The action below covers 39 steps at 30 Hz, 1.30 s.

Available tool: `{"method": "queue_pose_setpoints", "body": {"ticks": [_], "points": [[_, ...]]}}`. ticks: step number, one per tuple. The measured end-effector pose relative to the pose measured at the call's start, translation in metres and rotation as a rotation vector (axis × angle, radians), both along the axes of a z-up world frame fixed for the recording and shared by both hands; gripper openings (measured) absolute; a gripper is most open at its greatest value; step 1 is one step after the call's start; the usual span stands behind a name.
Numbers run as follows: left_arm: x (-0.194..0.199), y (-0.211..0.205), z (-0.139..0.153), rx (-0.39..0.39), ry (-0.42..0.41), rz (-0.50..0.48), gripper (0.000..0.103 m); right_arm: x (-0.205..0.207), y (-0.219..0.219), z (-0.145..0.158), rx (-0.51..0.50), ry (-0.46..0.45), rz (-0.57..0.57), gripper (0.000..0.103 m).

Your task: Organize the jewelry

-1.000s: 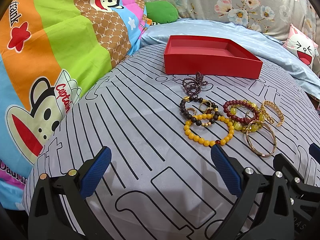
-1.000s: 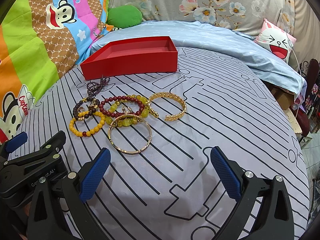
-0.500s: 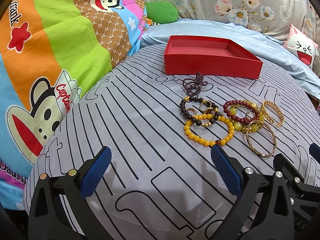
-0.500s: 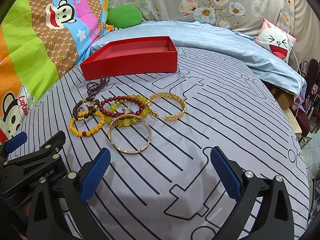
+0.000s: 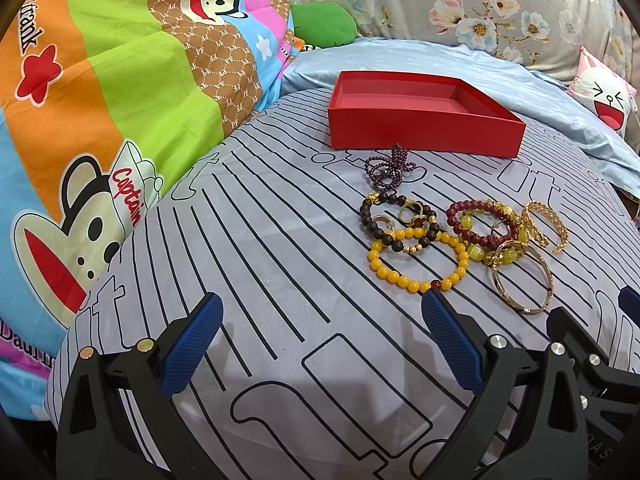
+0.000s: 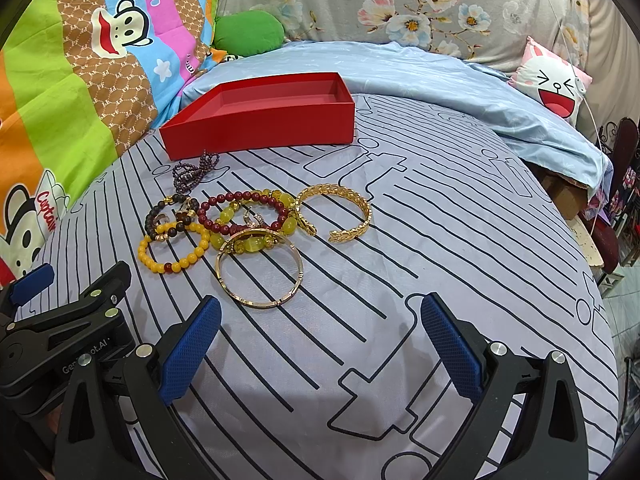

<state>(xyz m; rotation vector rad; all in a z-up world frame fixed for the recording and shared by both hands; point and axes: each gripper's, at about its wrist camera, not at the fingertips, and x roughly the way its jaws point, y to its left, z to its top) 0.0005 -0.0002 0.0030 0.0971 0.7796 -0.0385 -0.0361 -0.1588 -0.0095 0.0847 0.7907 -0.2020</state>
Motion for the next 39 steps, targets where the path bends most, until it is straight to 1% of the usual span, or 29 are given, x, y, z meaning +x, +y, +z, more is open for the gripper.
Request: {"method": "queue_pose_setpoints", "body": {"ticks": [23, 27, 39], "points": [[0.0009, 0.0003, -0.0001, 0.002, 0.002, 0.000, 0.095, 0.0021, 0.0035, -0.0015, -0.001, 0.002, -0.001, 0.097], [0.0031, 0.0025, 0.0003, 0.001, 0.009, -0.001, 0.095, 0.0033, -0.0035, -0.0018, 0.000, 0.008, -0.001, 0.097], [0.0028, 0.0030, 0.0003, 0.011, 0.012, 0.000, 0.095, 0.0023, -0.0018, -0.0039, 0.007, 0.022, -0.001, 0.097]]}}
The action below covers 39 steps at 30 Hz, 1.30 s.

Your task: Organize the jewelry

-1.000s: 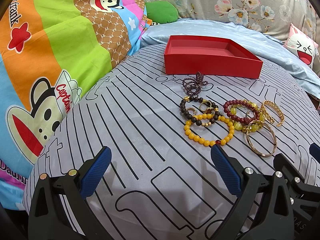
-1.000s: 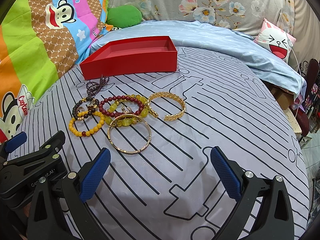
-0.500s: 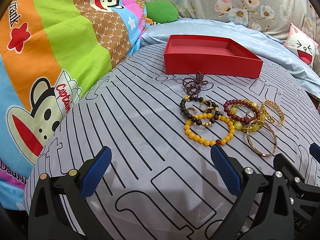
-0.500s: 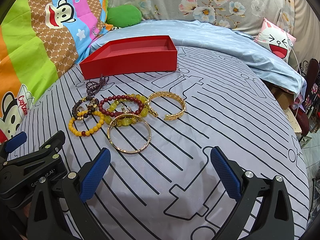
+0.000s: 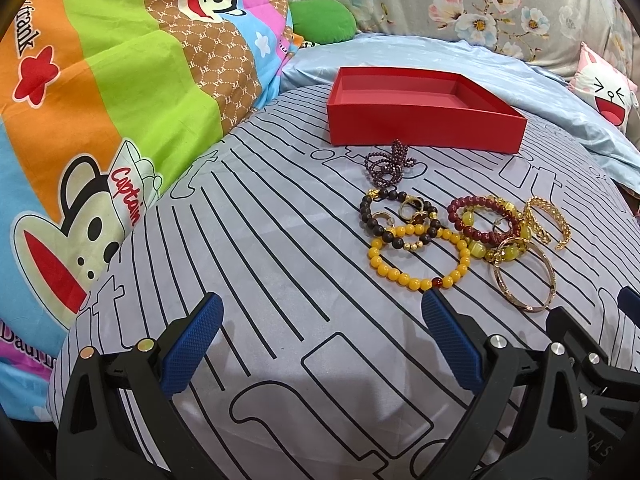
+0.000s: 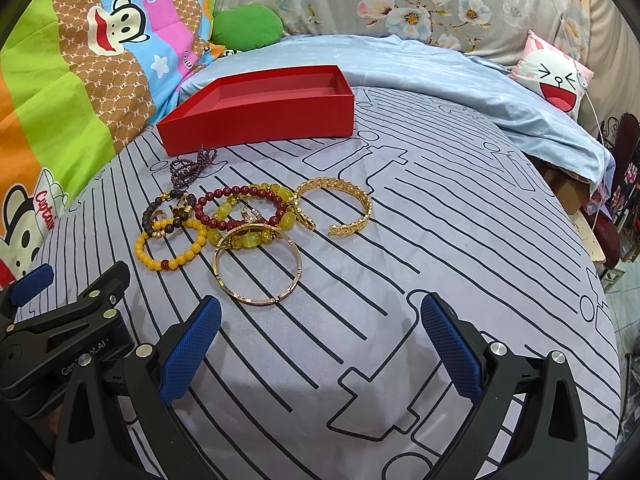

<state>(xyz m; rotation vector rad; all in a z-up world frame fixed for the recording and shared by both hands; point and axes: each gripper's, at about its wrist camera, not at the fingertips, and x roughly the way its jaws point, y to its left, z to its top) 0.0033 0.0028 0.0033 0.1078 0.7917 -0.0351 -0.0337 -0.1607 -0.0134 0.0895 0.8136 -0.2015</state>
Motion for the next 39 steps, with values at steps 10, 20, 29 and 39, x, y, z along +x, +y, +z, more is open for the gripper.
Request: {"method": "queue_pose_setpoints", "body": {"ticks": [10, 20, 29, 39], "points": [[0.007, 0.010, 0.004, -0.021, 0.019, 0.000, 0.095, 0.005, -0.014, 0.010, -0.005, 0.024, -0.023, 0.096], [0.028, 0.019, 0.009, -0.056, 0.046, 0.003, 0.095, 0.022, -0.034, 0.013, 0.012, 0.033, -0.043, 0.096], [0.044, 0.018, 0.006, -0.056, 0.066, 0.010, 0.095, 0.049, -0.042, 0.014, 0.020, 0.044, -0.043, 0.093], [0.062, 0.007, 0.005, -0.061, 0.079, -0.015, 0.095, 0.084, -0.037, 0.003, 0.035, 0.078, -0.021, 0.088]]}}
